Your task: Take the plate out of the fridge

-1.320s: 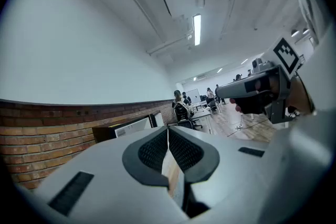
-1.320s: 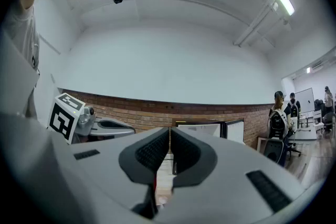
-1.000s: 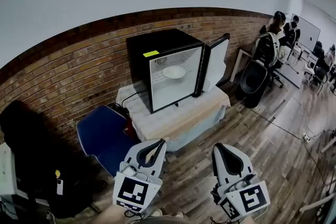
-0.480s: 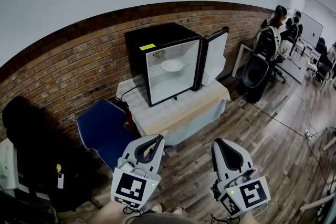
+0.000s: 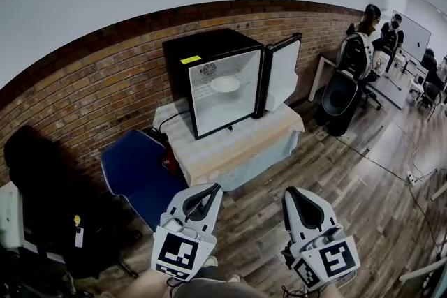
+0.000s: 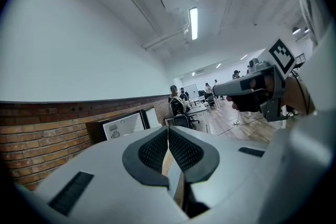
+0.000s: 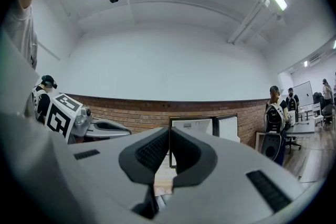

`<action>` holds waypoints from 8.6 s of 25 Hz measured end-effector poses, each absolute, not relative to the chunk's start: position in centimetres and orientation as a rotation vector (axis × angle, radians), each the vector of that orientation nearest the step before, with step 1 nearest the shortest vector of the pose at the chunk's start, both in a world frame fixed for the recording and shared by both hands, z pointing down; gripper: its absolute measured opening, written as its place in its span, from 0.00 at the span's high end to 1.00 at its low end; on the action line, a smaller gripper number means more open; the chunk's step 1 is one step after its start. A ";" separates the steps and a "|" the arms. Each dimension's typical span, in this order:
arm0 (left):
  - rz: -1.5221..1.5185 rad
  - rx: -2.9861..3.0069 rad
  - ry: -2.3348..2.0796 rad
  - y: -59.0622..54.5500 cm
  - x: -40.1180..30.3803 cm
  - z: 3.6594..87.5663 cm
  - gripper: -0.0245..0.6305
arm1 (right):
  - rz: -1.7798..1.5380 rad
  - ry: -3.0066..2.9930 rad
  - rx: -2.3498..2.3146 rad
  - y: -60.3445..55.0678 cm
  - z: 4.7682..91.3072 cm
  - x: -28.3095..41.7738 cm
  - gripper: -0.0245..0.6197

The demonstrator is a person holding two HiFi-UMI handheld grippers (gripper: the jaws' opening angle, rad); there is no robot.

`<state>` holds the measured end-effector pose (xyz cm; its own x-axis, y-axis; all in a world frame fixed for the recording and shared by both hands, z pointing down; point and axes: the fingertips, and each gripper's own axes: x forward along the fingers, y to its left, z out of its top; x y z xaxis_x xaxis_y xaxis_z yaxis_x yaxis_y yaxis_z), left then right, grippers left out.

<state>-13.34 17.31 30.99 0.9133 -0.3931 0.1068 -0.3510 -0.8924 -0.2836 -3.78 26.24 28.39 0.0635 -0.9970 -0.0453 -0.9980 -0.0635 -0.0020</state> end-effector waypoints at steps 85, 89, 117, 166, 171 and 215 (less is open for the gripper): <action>-0.358 -2.849 1.128 -25.1 13.5 35.2 0.93 | -0.315 2.651 -1.720 -24.5 34.1 23.2 0.91; -0.355 -2.848 1.239 -25.6 13.2 35.7 0.93 | -0.353 2.683 -1.663 -25.5 34.8 23.6 0.91; 0.622 -3.693 1.692 -31.2 12.0 44.1 0.71 | -0.933 2.214 -1.636 -30.8 42.0 27.0 0.70; 0.930 -4.194 1.566 -31.9 17.1 50.8 0.89 | -1.511 1.821 -1.364 -32.2 50.5 23.2 0.88; 0.947 -4.200 1.567 -30.6 17.0 50.4 0.89 | -1.514 1.823 -1.353 -31.2 49.8 23.0 0.89; 1.462 -3.677 1.879 -18.1 1.9 41.4 0.90 | -1.643 2.177 -0.867 -21.3 41.7 7.6 0.90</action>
